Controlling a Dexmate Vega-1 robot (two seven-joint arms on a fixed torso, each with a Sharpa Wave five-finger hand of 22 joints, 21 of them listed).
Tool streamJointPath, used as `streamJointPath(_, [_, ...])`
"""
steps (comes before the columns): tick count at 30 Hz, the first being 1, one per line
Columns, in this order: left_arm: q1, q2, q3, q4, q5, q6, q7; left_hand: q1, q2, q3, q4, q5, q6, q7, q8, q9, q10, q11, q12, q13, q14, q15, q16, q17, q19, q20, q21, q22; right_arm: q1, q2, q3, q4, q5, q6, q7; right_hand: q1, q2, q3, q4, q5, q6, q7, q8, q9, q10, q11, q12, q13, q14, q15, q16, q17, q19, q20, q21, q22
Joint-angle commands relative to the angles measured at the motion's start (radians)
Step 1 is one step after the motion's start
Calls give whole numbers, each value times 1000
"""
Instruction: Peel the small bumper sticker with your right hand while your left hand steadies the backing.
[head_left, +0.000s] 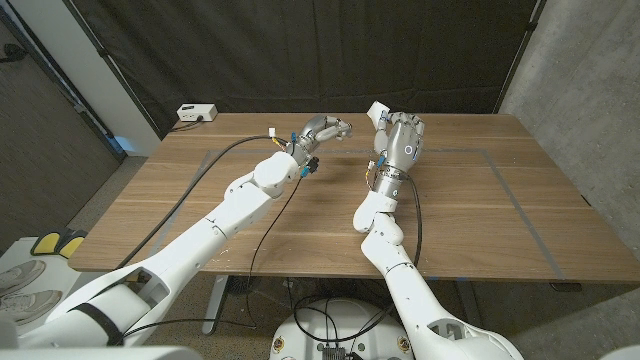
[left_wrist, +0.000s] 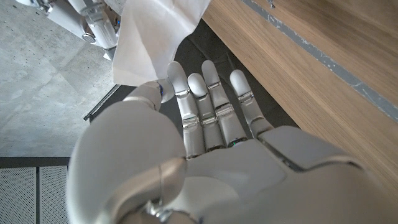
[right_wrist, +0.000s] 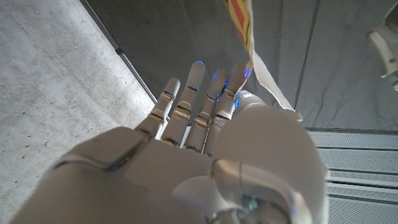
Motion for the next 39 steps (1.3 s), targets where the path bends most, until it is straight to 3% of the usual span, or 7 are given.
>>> streamJointPath(1, [17, -22, -13, 0, -18, 10, 27, -21, -4, 131, -100, 9, 19, -26, -5, -32, 51, -57, -12, -38, 34, -71, 0, -4, 4, 8, 7, 2, -4, 60, 87, 30, -82, 96, -2, -2, -1, 12, -2, 7, 0, 0, 14, 12, 3, -2, -4, -4, -6, -159, 7, 1, 9, -1, 12, 2])
streamJointPath(6, [-10, -3, 11, 10, -5, 8, -28, -44, 0, -38, -115, -226, -21, -38, -113, -144, 16, -44, -86, -188, -19, -37, -4, 17, -38, 63, 18, 8, -2, 73, 110, 37, -99, 129, -2, 2, -7, 16, -8, 9, 8, -1, 16, 2, 12, -2, -4, -10, 0, -155, 10, 2, 18, 0, 17, 1])
streamJointPath(13, [-46, -7, 16, 92, -88, -88, -205, -317, -91, -182, -38, -604, -210, -27, -412, -347, -148, 23, -263, -435, -201, 48, -56, -148, -169, 100, -42, 4, 8, 76, 112, 53, -108, 116, -2, 2, -12, 16, -14, 11, 10, -1, 16, -13, 12, -1, -3, -8, 3, -155, 12, 3, 22, 2, 21, 0])
streamJointPath(18, [-53, -19, 15, 122, -118, -120, -248, -445, -124, -240, 9, -642, -263, 20, -488, -399, -179, 58, -327, -497, -252, 86, -45, -198, -219, 102, -53, 21, 20, 60, 97, 76, -98, 120, -2, 3, -13, 18, -18, 13, 11, -2, 16, -22, 15, -4, -4, -12, 2, -155, 12, 3, 25, 4, 24, -1])
streamJointPath(23, [-40, -26, 9, 94, -110, -84, -193, -422, -105, -230, -7, -630, -209, 10, -489, -424, -123, 43, -340, -533, -206, 67, -20, -229, -202, 100, -45, 27, 18, 50, 97, 80, -121, 162, -2, 3, -15, 19, -21, 14, 13, -3, 15, -31, 15, -4, -5, -15, 4, -157, 12, 2, 28, 3, 27, -2])
streamJointPath(33, [-19, -41, -2, 48, -95, -20, -79, -215, 45, -94, -124, -632, -35, -35, -470, -461, 38, -7, -325, -573, -73, 0, 28, -284, -105, 98, -40, 5, -12, 61, 122, 51, -185, 249, -2, 0, -20, 20, -25, 17, 17, -11, 14, -51, 21, -9, -3, -19, 16, -161, 9, -4, 33, 2, 31, -3])
streamJointPath(39, [11, -66, -15, 11, -74, 22, 41, -19, 132, 13, -170, -599, 91, -58, -393, -401, 165, -58, -255, -512, 29, -79, 105, -229, -9, 76, -24, 1, -18, 75, 149, 48, -198, 285, -2, -2, -21, 20, -26, 18, 17, -13, 13, -60, 19, -11, -1, -16, 18, -160, 5, -6, 35, -1, 33, -4])
